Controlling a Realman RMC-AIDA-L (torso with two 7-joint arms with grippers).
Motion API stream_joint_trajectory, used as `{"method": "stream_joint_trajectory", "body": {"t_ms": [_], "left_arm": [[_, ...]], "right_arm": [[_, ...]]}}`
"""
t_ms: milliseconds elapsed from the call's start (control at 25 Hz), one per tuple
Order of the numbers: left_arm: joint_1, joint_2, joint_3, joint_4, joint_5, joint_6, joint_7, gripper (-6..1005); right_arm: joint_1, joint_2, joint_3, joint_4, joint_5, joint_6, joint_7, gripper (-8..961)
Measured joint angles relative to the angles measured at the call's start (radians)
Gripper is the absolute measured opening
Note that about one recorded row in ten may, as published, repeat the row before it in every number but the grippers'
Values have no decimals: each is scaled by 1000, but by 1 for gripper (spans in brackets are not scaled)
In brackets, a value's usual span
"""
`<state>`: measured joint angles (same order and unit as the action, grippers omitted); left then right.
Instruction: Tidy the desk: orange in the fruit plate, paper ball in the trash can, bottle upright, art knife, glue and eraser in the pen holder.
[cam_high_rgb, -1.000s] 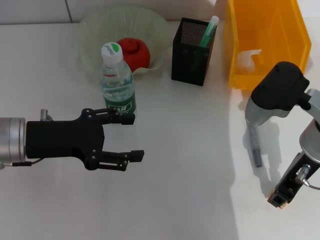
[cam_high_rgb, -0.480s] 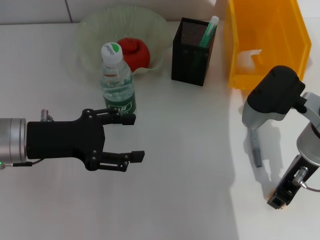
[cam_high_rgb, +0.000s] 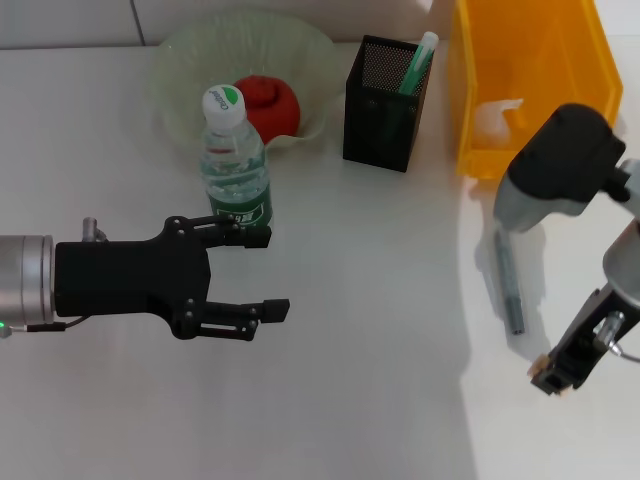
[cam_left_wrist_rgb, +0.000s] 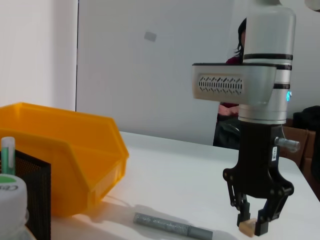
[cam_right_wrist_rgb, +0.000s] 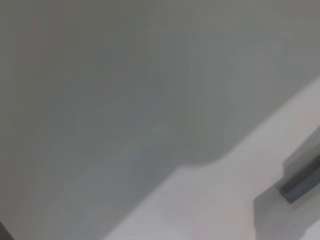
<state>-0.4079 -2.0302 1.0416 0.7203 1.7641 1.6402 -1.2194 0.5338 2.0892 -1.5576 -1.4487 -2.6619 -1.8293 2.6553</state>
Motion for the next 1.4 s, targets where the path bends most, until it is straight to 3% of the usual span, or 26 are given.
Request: {"method": "stream_joint_trajectory", "body": {"t_ms": [80, 160, 200, 240, 320, 400, 560, 600, 680, 800, 840, 960, 1000, 1200, 1400], "left_arm": [[0, 0, 0, 1, 0, 0, 0, 859], [0, -1, 0, 3, 0, 2, 0, 859], [0, -1, 0, 3, 0, 3, 0, 859], [0, -1, 0, 3, -1, 4, 0, 859], [0, -2, 0, 4, -4, 9, 0, 859], [0, -3, 0, 5, -7, 13, 0, 859], [-1, -9, 0, 6, -8, 13, 0, 859], [-3, -12, 0, 6, -8, 13, 0, 859], [-5, -15, 0, 7, -8, 14, 0, 859], [-7, -19, 0, 7, -8, 15, 0, 859], [-7, -19, 0, 7, -8, 15, 0, 859], [-9, -27, 0, 7, -8, 15, 0, 859], [-9, -27, 0, 7, -8, 15, 0, 859], [-10, -31, -17, 7, -9, 15, 5, 859], [-10, -30, -18, 7, -9, 18, 9, 859]], "right_arm": [[5, -2, 45, -25, 9, -19, -12, 245], [19, -5, 157, -81, 20, -37, -38, 246], [31, -6, 276, -116, 43, -17, -72, 246], [31, -6, 276, -116, 43, -17, -72, 246], [35, -8, 398, -108, 109, 47, -113, 247], [41, -10, 551, -29, 251, 182, -187, 248], [50, -10, 643, 84, 357, 328, -271, 249], [55, -11, 672, 183, 454, 418, -323, 249], [57, -11, 678, 232, 507, 449, -350, 250], [72, -17, 683, 455, 709, 576, -488, 251], [72, -17, 683, 455, 709, 576, -488, 251], [100, -21, 684, 614, 827, 665, -586, 253], [119, -21, 684, 728, 940, 714, -688, 253], [186, -20, 685, 924, 1064, 806, -830, 255], [212, -12, 684, 945, 1069, 861, -863, 256]]}}
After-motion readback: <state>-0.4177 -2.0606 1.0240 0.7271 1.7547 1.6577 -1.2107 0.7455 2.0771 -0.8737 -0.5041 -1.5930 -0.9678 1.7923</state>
